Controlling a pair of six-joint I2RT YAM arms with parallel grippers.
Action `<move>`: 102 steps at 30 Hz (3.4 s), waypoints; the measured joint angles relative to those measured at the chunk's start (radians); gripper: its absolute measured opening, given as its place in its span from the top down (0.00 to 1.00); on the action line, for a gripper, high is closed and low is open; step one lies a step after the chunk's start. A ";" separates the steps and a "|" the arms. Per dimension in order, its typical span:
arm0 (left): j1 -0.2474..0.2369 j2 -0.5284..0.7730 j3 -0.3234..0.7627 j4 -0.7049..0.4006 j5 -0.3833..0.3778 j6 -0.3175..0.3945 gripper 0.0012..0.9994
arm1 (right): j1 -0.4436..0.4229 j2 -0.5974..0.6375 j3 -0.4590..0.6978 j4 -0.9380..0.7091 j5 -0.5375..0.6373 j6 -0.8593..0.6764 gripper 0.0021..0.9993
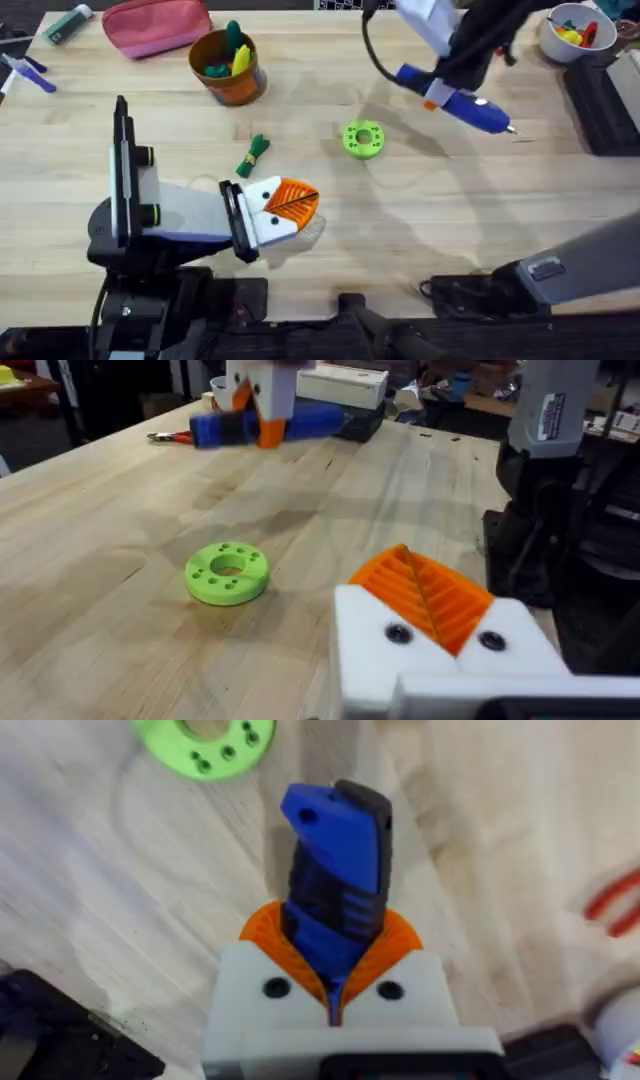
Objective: Pick up the gripper from the table and insert it into the empty holder that is missing its gripper. Then pick up a screw, insert it into the mounting hole, and use the screwdriver to tighten it. Finally, clean up the table by picking up the vegetable and placing it into the bucket.
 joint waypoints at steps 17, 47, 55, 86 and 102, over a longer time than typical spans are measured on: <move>0.000 0.000 0.000 0.000 0.000 0.000 0.98 | -0.038 0.327 0.000 0.050 0.057 -0.013 0.97; 0.000 0.000 0.000 0.003 -0.012 0.003 0.01 | 0.078 -0.148 0.186 0.043 0.015 0.484 0.01; 0.000 0.000 0.000 0.035 -0.130 -0.063 0.01 | 0.148 -0.367 0.218 -0.035 -0.013 0.661 0.01; 0.001 0.903 1.092 -0.992 -0.872 0.159 0.01 | 0.148 -1.004 -0.674 0.144 -0.028 1.036 0.01; -0.017 1.286 1.262 -1.157 -1.116 0.210 0.01 | 0.148 -1.004 -0.685 0.146 -0.026 1.052 0.01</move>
